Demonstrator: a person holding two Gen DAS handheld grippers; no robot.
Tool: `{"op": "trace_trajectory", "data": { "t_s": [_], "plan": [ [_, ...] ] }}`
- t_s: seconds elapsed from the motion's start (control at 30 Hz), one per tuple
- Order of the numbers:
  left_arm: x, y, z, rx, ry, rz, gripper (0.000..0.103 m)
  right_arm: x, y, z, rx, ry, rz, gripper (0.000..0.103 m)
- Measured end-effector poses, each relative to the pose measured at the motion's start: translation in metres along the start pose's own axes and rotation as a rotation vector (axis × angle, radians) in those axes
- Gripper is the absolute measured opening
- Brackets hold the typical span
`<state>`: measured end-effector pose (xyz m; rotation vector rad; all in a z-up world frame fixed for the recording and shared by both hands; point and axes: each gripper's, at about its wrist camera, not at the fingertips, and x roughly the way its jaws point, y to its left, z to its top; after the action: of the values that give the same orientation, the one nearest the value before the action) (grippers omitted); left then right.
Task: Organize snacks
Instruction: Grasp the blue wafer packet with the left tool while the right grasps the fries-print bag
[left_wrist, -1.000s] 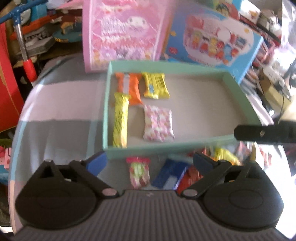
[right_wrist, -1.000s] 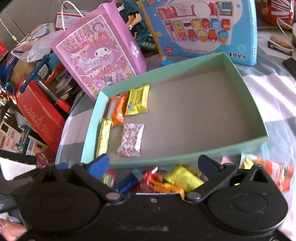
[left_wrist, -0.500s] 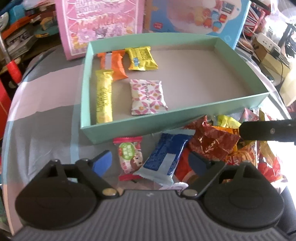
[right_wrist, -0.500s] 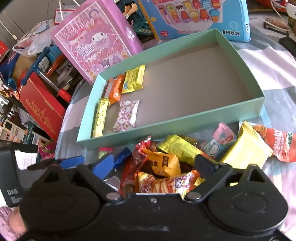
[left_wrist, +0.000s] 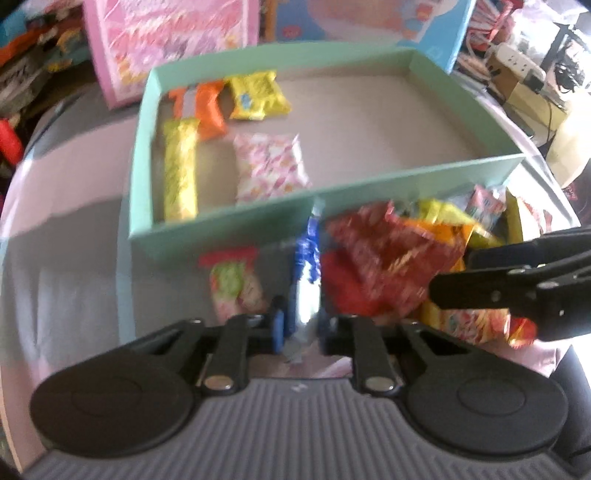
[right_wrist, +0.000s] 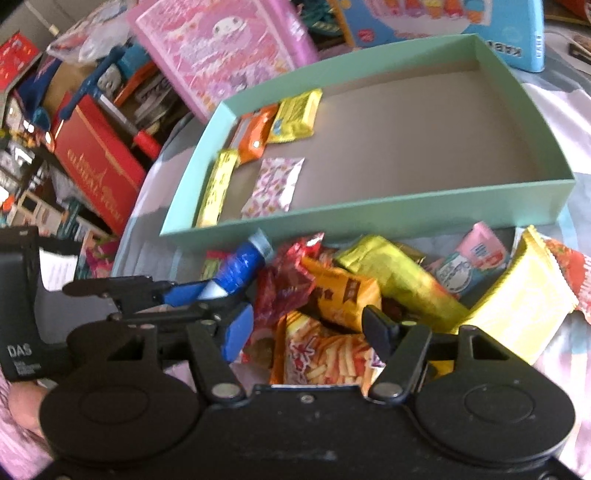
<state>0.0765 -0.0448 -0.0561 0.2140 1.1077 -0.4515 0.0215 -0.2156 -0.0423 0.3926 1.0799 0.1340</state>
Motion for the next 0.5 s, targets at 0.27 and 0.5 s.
{"op": "trace_trajectory", "data": {
  "t_s": [0.27,0.5],
  "plan": [
    [-0.007,0.022,-0.020,-0.079,0.011,-0.004,0.015,-0.001,0.011,-0.018,-0.103,0.047,-0.028,0.067],
    [-0.009,0.023,-0.015,-0.092,-0.006,0.015,0.023,0.003,0.020,-0.037,-0.235,0.090,-0.101,0.070]
  ]
}}
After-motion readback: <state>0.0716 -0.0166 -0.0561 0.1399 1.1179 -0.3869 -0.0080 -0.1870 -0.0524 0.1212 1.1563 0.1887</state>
